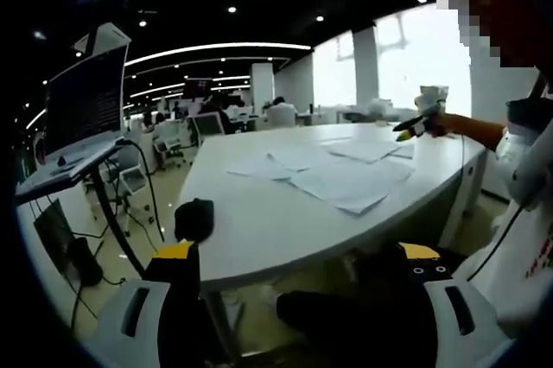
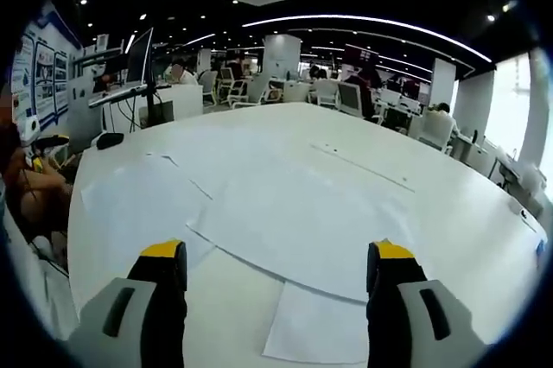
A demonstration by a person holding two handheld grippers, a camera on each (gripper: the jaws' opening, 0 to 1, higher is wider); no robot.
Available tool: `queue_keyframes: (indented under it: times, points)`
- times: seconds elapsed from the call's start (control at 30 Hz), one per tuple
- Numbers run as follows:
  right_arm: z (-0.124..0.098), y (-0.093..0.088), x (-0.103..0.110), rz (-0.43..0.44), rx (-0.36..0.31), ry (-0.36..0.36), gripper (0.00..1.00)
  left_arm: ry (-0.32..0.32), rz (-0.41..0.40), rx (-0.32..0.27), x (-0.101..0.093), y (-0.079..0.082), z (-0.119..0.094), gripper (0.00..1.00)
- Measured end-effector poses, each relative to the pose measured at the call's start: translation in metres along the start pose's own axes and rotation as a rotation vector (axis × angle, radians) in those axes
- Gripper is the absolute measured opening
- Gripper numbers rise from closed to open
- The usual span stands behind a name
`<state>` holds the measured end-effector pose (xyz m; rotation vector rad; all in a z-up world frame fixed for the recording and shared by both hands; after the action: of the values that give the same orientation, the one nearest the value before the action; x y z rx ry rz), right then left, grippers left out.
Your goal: Organize the stack of printing papers by aligning and flattening the scattered papers on the table
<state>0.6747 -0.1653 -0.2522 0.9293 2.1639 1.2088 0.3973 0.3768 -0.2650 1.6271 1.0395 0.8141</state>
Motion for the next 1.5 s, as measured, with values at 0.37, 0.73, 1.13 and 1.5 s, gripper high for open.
queue_keyframes:
  times: [0.37,0.73,1.13,1.5]
  points:
    - [0.003,0.0,-0.002,0.006,0.003,0.005,0.81,0.0,-0.016,0.008,0.002,-0.005,0.005,0.95]
    - [0.005,0.001,-0.003,0.009,-0.021,0.023,0.81,0.001,-0.007,0.017,0.0,-0.002,0.012,0.95]
    - [0.009,-0.001,0.0,0.02,-0.025,0.03,0.81,0.003,0.004,0.001,-0.003,0.002,0.011,0.95]
    - [0.009,0.002,0.0,0.019,-0.032,0.034,0.81,0.001,0.009,-0.007,-0.003,0.005,0.009,0.95]
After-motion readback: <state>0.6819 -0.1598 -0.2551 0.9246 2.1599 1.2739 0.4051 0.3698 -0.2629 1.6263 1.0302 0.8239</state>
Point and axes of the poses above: the point that each gripper's makers call its tool centre point, and the gripper's own axes: z roughly forward along the fingers, x roughly to its left, y roughly out of its top, the point moved 8 cm from there along -z, roughly backward along the fingers
